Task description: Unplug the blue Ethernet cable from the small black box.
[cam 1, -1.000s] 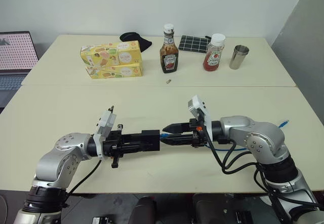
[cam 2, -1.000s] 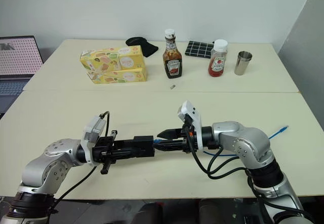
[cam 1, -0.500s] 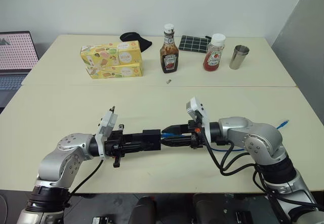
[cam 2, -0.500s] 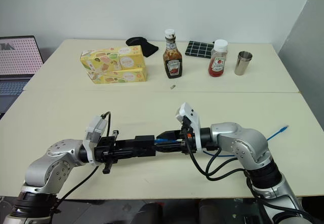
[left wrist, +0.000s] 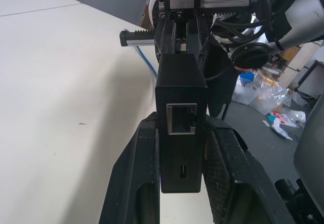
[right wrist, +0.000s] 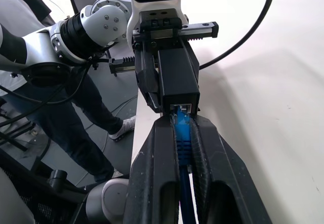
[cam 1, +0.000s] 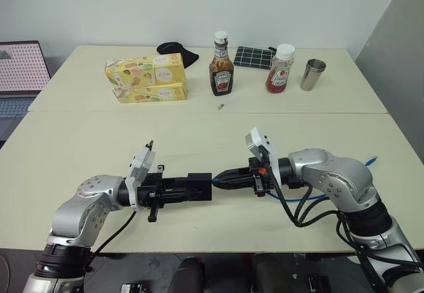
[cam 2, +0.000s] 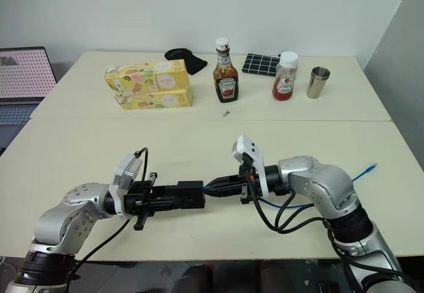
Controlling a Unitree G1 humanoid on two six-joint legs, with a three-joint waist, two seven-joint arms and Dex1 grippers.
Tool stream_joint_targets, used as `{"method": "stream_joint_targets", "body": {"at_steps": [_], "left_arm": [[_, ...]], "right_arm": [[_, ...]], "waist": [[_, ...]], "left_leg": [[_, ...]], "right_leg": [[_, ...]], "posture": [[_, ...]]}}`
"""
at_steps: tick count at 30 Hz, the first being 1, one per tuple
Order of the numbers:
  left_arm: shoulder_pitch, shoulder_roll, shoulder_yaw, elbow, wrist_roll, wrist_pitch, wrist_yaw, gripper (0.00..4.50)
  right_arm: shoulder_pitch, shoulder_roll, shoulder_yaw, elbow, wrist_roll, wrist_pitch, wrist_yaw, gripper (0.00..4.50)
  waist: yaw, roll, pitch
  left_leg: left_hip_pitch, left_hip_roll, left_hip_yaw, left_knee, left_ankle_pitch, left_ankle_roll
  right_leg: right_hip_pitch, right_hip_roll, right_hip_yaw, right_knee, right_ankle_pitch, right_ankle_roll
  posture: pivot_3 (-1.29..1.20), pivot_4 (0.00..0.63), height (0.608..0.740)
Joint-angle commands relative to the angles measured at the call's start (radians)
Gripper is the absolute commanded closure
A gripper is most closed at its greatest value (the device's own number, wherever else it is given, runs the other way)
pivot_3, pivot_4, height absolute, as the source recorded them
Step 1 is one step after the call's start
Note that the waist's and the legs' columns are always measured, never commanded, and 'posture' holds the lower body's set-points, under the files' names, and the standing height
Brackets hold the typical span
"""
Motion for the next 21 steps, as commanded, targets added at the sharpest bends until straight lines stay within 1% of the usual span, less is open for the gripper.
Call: {"method": "stream_joint_targets", "body": {"at_steps": [1,7,12,15,18,21], "left_arm": [[0.005,0.009,0.017,-0.037,-0.015,-0.008,-0.001,3.72],[0.067,0.019,0.043,-0.031,0.024,-0.049,0.038,3.72],[0.149,0.030,0.096,-0.072,-0.006,-0.041,0.086,3.72],[0.192,0.034,0.126,-0.113,-0.033,-0.022,0.112,3.72],[0.208,0.036,0.139,-0.138,-0.044,-0.009,0.132,3.72],[0.212,0.033,0.154,-0.159,-0.052,0.006,0.168,3.72]], "right_arm": [[-0.030,-0.003,-0.007,0.004,-0.009,-0.015,0.014,4.46],[-0.019,-0.024,-0.033,0.026,-0.011,0.006,-0.002,4.46],[0.003,-0.052,-0.068,0.045,-0.024,-0.008,-0.016,4.46],[0.009,-0.060,-0.081,0.087,-0.062,-0.053,-0.026,4.46],[0.000,-0.046,-0.091,0.145,-0.112,-0.120,-0.050,4.46],[-0.035,-0.001,-0.084,0.294,-0.261,-0.288,-0.156,4.46]], "waist": [[0.000,0.000,0.000],[0.000,0.000,0.000],[0.000,0.000,0.000],[0.001,0.000,0.000],[0.000,0.000,0.000],[0.000,0.000,0.000]], "left_leg": [[0.000,0.000,0.000,0.000,0.000,0.000],[0.000,0.000,0.000,0.000,0.000,0.000],[0.000,0.001,-0.001,0.000,0.000,0.000],[0.000,0.001,-0.001,0.000,0.000,0.000],[0.000,0.001,0.000,0.000,0.000,0.000],[0.000,0.000,0.000,0.000,0.000,0.000]], "right_leg": [[0.000,0.000,0.000,0.000,0.000,0.000],[0.000,0.000,0.000,0.000,0.000,0.000],[0.000,-0.001,0.001,-0.001,0.000,0.000],[0.000,-0.001,0.000,-0.001,0.000,0.000],[0.000,-0.001,0.001,-0.001,0.000,0.000],[0.001,-0.001,0.001,-0.001,0.000,0.000]], "posture": [[0.00,0.150,0.740],[0.00,0.150,0.740],[0.00,0.150,0.740],[0.00,0.150,0.740],[0.00,0.150,0.740],[0.00,0.150,0.740]]}}
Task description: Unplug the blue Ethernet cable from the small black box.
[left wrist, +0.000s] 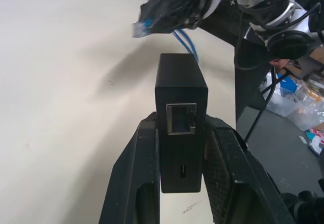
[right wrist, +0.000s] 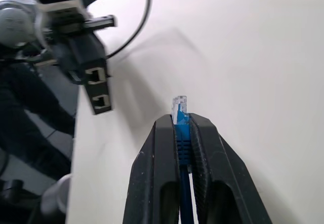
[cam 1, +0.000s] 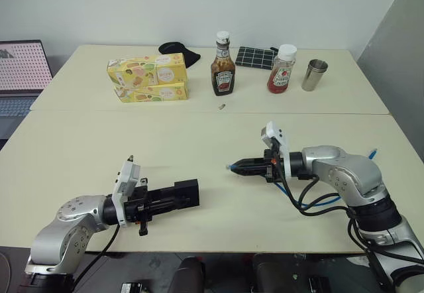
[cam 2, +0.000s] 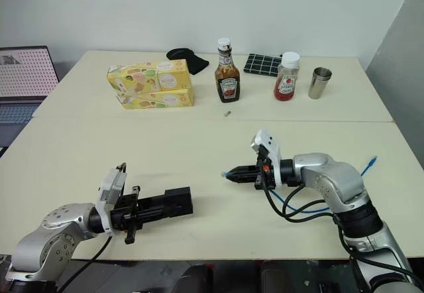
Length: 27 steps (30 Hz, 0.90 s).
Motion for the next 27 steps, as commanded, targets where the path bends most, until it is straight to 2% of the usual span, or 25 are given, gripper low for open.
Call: {"method": "stream_joint_targets", "body": {"at_steps": [1,6,8,12,19,23,27], "left_arm": [[0.003,0.005,0.040,-0.055,-0.033,0.021,0.044,3.72],[-0.023,-0.035,0.026,-0.083,-0.001,0.047,0.184,3.72],[-0.027,-0.049,0.022,-0.089,0.005,0.060,0.230,3.72],[-0.028,-0.062,0.022,-0.083,0.015,0.062,0.277,3.72],[-0.078,-0.109,0.059,0.009,0.097,-0.008,0.414,3.72],[-0.159,-0.168,0.088,0.162,0.241,-0.213,0.541,3.72],[-0.242,-0.207,0.106,0.369,0.386,-0.463,0.655,3.72]], "right_arm": [[-0.059,0.053,-0.018,0.174,-0.183,-0.223,-0.143,4.46],[-0.129,0.145,-0.031,0.486,-0.391,-0.459,-0.396,4.46],[-0.136,0.159,-0.033,0.543,-0.428,-0.506,-0.423,3.76],[-0.130,0.165,-0.052,0.550,-0.426,-0.505,-0.392,2.98],[-0.088,0.074,-0.065,0.363,-0.388,-0.456,-0.230,1.25],[-0.042,0.014,-0.056,0.078,-0.231,-0.352,-0.020,0.25],[-0.043,0.020,-0.013,-0.072,-0.201,-0.268,0.000,0.25]], "waist": [[0.000,0.000,0.000],[-0.001,0.000,0.000],[-0.001,0.000,0.000],[-0.001,0.000,0.000],[0.001,0.001,0.000],[0.003,0.001,0.000],[-0.002,-0.001,0.000]], "left_leg": [[0.000,0.000,0.000,0.000,0.000,0.000],[0.000,0.000,0.002,0.000,0.000,0.000],[-0.001,0.000,0.003,0.000,0.000,0.000],[-0.006,0.001,0.003,0.000,0.000,0.000],[-0.009,0.000,0.003,0.001,0.000,0.000],[-0.009,0.000,0.002,0.001,0.000,0.000],[-0.009,0.000,0.002,0.001,0.000,0.000]], "right_leg": [[0.000,0.000,0.000,0.000,0.000,0.000],[-0.002,0.000,0.001,0.001,0.000,0.000],[-0.003,0.000,0.002,0.002,0.000,0.000],[-0.007,0.000,0.002,0.002,0.000,0.000],[-0.010,0.000,0.002,0.004,0.000,0.000],[-0.010,0.000,0.000,0.004,0.000,0.000],[-0.010,0.000,0.000,0.004,0.000,0.000]], "posture": [[0.00,0.150,0.740],[0.00,0.150,0.740],[0.00,0.150,0.740],[0.00,0.150,0.740],[0.00,0.150,0.740],[0.00,0.150,0.740],[0.00,0.150,0.740]]}}
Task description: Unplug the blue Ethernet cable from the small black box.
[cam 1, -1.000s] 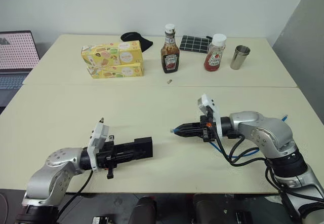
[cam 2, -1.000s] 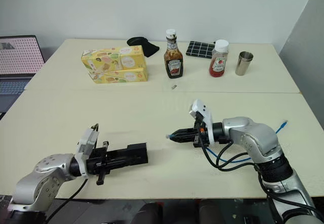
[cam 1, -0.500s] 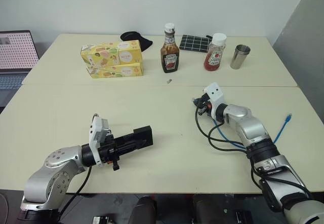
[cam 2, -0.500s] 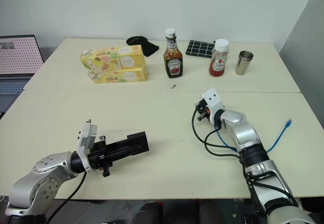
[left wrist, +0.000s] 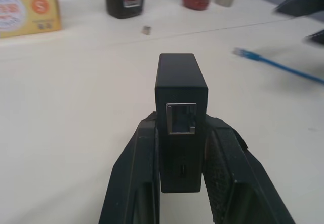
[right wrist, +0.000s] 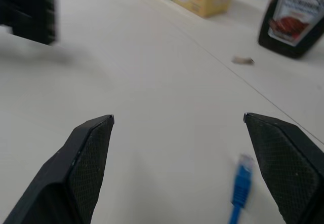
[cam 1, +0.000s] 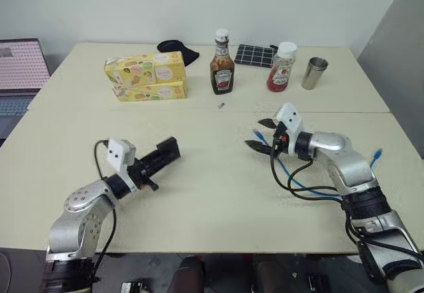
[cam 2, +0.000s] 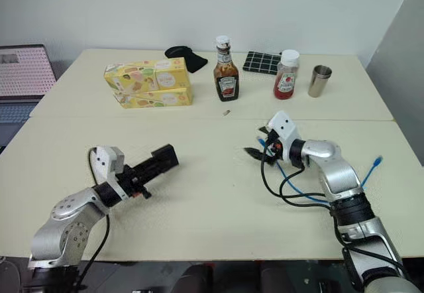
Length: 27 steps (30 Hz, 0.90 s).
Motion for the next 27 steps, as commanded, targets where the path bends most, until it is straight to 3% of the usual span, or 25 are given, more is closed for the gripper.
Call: {"method": "stream_joint_targets", "body": {"at_steps": [1,5,11,13,14,20,24,27], "left_arm": [[-0.074,-0.032,0.040,0.175,0.125,-0.251,0.115,3.72],[-0.155,-0.068,0.038,0.383,0.199,-0.419,0.200,3.72],[-0.228,-0.093,0.035,0.591,0.221,-0.507,0.240,3.72],[-0.227,-0.103,0.039,0.607,0.195,-0.503,0.216,3.02],[-0.222,-0.105,0.040,0.606,0.182,-0.497,0.201,2.89],[-0.124,-0.103,0.045,0.509,0.162,-0.473,0.182,1.75],[0.018,-0.097,0.065,0.303,0.149,-0.378,0.230,0.93],[0.123,-0.074,0.062,0.121,0.143,-0.248,0.251,0.93]], "right_arm": [[-0.018,0.013,0.039,-0.159,0.040,0.072,0.024,0.25],[-0.034,0.031,0.083,-0.211,0.028,0.102,0.022,0.25],[-0.039,0.030,0.117,-0.225,0.013,0.106,0.032,0.25],[-0.037,0.029,0.121,-0.228,0.007,0.108,0.029,0.21],[-0.035,0.029,0.122,-0.229,0.004,0.108,0.028,0.21],[-0.016,0.033,0.128,-0.244,-0.012,0.118,0.014,0.21],[0.023,0.043,0.132,-0.264,-0.020,0.143,-0.024,0.21],[0.063,0.044,0.117,-0.288,-0.015,0.167,-0.054,0.21]], "waist": [[0.001,-0.001,-0.001],[0.003,-0.001,-0.001],[0.003,-0.001,-0.001],[0.003,-0.001,-0.001],[0.003,-0.001,-0.001],[-0.001,-0.001,-0.001],[-0.004,-0.001,-0.001],[-0.008,-0.001,-0.001]], "left_leg": [[0.000,0.000,0.000,0.000,0.000,0.000],[0.000,-0.001,-0.001,0.001,0.000,0.000],[-0.002,-0.002,-0.001,0.002,0.000,0.000],[-0.002,-0.002,-0.002,0.002,0.000,0.000],[-0.002,-0.002,-0.002,0.002,0.000,0.000],[-0.002,-0.002,-0.002,0.001,0.000,0.000],[-0.001,0.000,-0.003,0.001,0.000,0.000],[-0.001,0.001,-0.004,0.001,0.000,0.000]], "right_leg": [[0.000,0.000,0.000,0.000,0.000,0.000],[0.000,-0.001,-0.001,0.000,0.000,0.000],[0.000,-0.001,-0.002,0.000,0.000,0.001],[0.000,-0.001,-0.002,0.000,0.000,0.001],[0.000,-0.001,-0.002,0.000,0.000,0.001],[0.000,-0.001,-0.002,0.000,0.000,0.001],[0.000,-0.002,0.000,0.000,0.000,0.001],[-0.001,-0.002,0.001,0.001,0.000,0.001]], "posture": [[0.00,0.150,0.740],[0.00,0.150,0.740],[0.00,0.150,0.740],[0.00,0.150,0.740],[0.00,0.150,0.740],[0.00,0.150,0.740],[0.00,0.150,0.740],[0.00,0.150,0.740]]}}
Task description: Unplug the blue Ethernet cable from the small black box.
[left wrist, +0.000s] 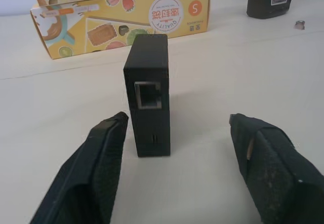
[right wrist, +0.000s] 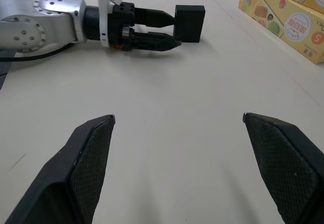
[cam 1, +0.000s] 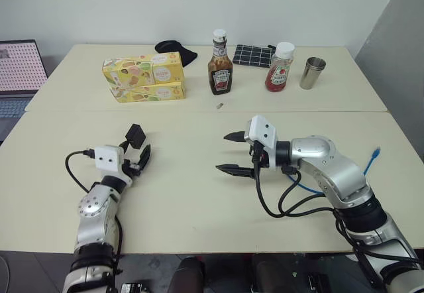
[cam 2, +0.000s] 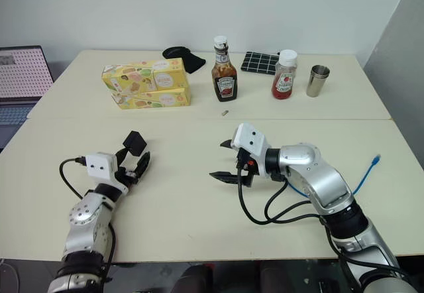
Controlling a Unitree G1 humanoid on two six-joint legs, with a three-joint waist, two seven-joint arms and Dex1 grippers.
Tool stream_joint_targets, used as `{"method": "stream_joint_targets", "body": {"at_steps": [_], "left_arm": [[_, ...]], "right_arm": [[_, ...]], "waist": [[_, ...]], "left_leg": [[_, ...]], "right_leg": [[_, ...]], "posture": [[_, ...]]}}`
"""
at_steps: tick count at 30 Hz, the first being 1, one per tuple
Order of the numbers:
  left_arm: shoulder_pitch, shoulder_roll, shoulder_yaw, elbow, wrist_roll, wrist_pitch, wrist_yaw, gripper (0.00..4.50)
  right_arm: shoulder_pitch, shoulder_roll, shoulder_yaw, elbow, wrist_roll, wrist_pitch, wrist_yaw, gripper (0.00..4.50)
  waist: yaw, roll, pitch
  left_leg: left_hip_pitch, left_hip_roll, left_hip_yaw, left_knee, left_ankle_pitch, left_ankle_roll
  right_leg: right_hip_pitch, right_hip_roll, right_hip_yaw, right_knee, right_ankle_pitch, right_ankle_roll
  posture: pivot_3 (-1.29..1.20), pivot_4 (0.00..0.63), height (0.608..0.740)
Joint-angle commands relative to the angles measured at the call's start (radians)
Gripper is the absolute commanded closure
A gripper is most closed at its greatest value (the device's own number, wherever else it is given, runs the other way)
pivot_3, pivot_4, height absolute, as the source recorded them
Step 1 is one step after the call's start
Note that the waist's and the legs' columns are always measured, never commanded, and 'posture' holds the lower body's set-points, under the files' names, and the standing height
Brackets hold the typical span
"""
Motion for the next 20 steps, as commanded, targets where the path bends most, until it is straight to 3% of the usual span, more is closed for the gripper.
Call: {"method": "stream_joint_targets", "body": {"at_steps": [1,4,9,13,20], "left_arm": [[0.130,0.043,0.012,-0.239,-0.012,0.186,0.029,0.93],[0.268,0.120,0.035,-0.471,-0.014,0.327,0.013,0.93],[0.339,0.223,0.106,-0.613,-0.057,0.471,-0.026,0.93],[0.315,0.335,0.206,-0.621,-0.154,0.553,-0.132,0.93],[0.276,0.394,0.247,-0.596,-0.216,0.605,-0.222,0.93]], "right_arm": [[0.043,0.001,-0.027,-0.070,0.007,0.032,-0.044,0.21],[0.100,-0.029,-0.096,-0.099,0.034,0.076,-0.072,0.21],[0.123,-0.087,-0.213,-0.086,0.080,0.119,-0.064,0.21],[0.111,-0.183,-0.313,-0.018,0.117,0.133,-0.020,0.21],[0.101,-0.248,-0.326,0.030,0.110,0.117,0.018,0.21]], "waist": [[0.001,0.000,0.000],[0.003,0.000,0.000],[0.012,0.000,0.000],[0.013,0.000,0.000],[0.005,0.000,0.000]], "left_leg": [[0.000,0.000,0.000,0.000,0.000,0.000],[-0.001,0.000,-0.001,0.000,0.000,0.000],[0.000,-0.001,0.000,0.000,0.000,0.000],[0.000,-0.002,0.000,0.000,0.000,0.000],[0.001,-0.002,0.006,-0.001,0.000,0.000]], "right_leg": [[0.000,0.000,0.000,0.000,0.000,0.000],[0.000,0.001,-0.001,0.000,0.000,0.000],[0.001,0.001,-0.001,0.000,0.000,0.000],[0.002,0.002,-0.002,0.000,0.000,0.000],[0.001,0.002,0.000,-0.001,0.000,0.000]], "posture": [[0.00,0.150,0.740],[0.00,0.150,0.740],[0.00,0.150,0.740],[0.00,0.150,0.740],[0.00,0.150,0.740]]}}
